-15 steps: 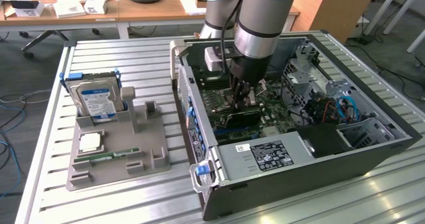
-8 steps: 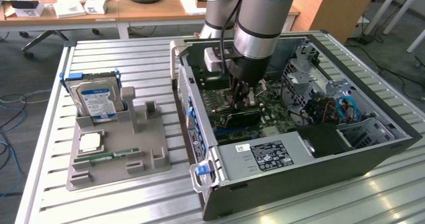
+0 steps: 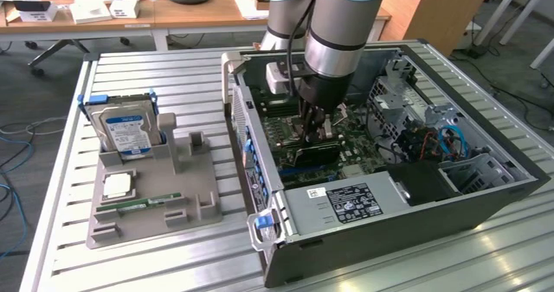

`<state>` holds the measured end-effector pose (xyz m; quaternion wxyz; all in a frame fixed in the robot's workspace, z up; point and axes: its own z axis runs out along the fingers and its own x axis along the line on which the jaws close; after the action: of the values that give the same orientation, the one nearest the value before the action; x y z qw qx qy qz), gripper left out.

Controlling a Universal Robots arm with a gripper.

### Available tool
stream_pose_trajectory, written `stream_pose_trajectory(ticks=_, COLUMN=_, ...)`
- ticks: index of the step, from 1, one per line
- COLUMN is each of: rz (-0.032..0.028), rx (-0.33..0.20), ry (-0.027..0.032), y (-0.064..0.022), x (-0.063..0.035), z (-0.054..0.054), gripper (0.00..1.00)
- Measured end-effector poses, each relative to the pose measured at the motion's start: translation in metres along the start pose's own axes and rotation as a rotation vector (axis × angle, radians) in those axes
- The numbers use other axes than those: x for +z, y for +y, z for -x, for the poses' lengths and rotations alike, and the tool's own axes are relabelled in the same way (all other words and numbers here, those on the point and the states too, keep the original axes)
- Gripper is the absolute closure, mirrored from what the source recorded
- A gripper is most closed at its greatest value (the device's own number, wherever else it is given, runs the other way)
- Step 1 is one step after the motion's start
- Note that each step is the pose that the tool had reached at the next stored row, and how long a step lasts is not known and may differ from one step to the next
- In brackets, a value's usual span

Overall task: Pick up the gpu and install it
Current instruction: 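Press down on the gpu until it lock into place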

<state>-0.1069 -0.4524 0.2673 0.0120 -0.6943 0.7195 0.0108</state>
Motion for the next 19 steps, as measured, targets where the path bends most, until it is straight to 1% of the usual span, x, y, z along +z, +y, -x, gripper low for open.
stream_pose_trajectory(ticks=19, rz=0.0001, rx=0.000, ry=0.0000, y=0.0006, x=0.0007, z=-0.0004, gripper=0.89)
